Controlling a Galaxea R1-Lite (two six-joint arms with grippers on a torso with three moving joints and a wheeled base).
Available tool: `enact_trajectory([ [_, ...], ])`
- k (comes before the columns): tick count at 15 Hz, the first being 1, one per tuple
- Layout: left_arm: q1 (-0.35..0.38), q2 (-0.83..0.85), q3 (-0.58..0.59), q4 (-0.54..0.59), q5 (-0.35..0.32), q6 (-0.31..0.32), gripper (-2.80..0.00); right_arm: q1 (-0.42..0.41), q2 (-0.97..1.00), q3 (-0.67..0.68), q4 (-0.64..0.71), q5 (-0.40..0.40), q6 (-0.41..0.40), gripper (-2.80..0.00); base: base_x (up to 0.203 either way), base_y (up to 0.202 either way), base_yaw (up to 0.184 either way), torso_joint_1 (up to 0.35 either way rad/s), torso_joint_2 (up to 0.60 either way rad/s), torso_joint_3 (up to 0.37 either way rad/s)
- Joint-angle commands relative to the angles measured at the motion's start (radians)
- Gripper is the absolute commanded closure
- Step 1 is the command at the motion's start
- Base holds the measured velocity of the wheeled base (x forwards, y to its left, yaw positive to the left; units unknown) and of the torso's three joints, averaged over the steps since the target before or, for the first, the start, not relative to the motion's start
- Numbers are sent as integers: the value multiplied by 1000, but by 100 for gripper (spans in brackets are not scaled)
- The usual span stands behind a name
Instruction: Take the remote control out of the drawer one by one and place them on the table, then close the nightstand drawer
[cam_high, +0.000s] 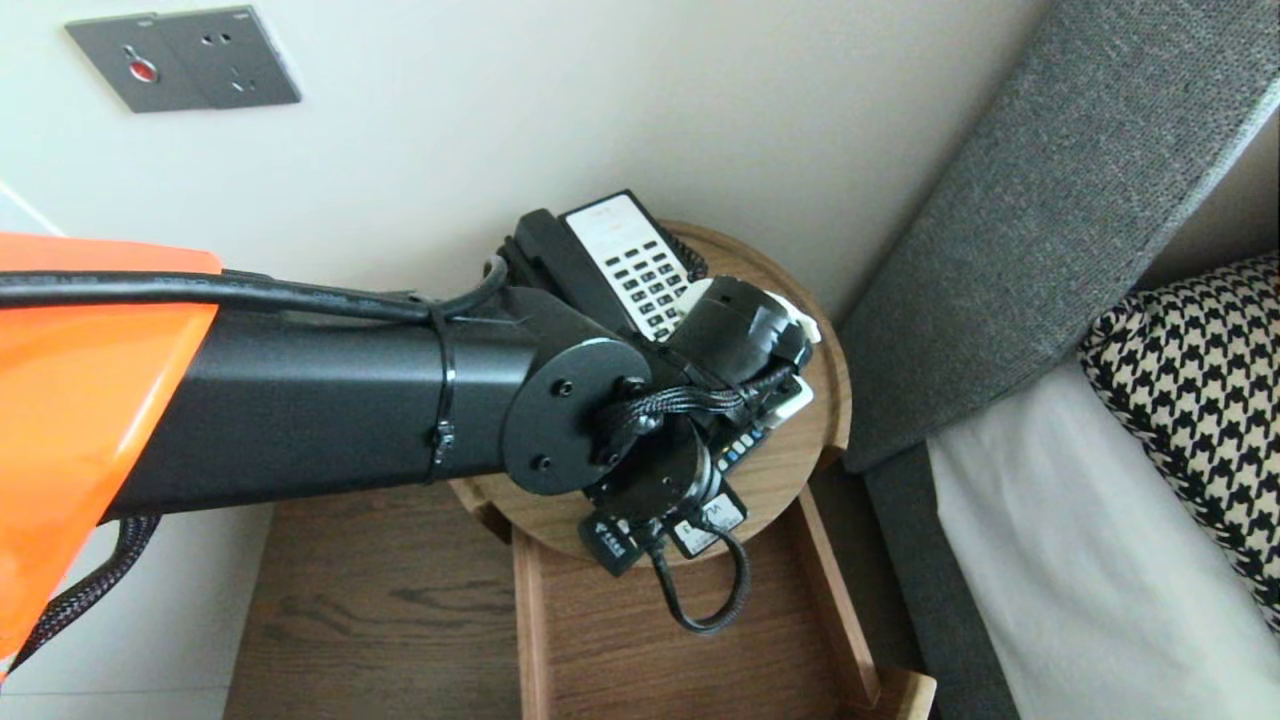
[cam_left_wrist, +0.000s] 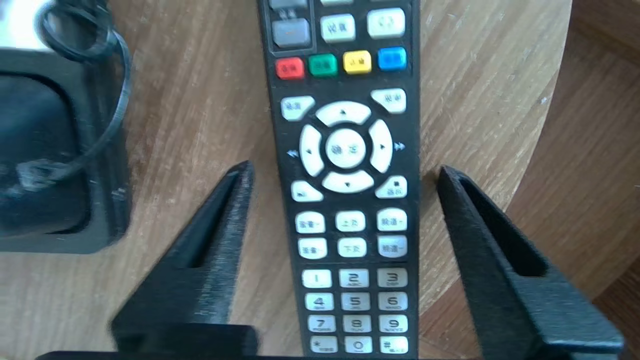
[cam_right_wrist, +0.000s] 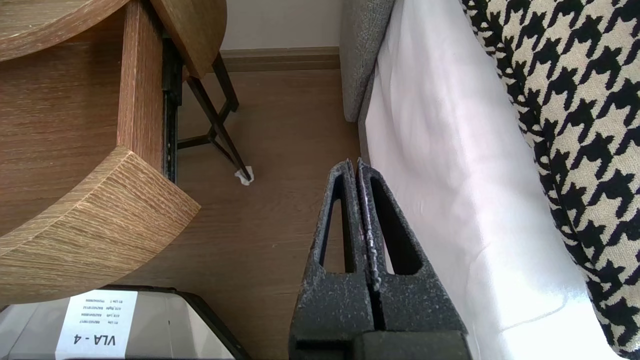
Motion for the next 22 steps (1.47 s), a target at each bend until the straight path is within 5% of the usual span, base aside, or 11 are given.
enact_trajectory([
  [1,-8,-26,-3,-11,7,2,-280,1,-5,0,0,0,-1,0,0,0,0,0,0,0],
  [7,-42,-180,77,2,79,-12,-280,0,-5,0,0,0,-1,0,0,0,0,0,0,0],
  [12,-36,-271,96,116,192,-195,-280,0,-5,0,0,0,-1,0,0,0,0,0,0,0],
  [13,-31,-293,90,165,209,-252,0,0,-5,0,0,0,-1,0,0,0,0,0,0,0],
  [18,83,-431,124,270,218,-367,0,3,-2,0,0,0,-1,0,0,0,0,0,0,0],
  [22,157,-545,314,265,160,-440,0,2,-3,0,-2,0,-1,0,0,0,0,0,0,0],
])
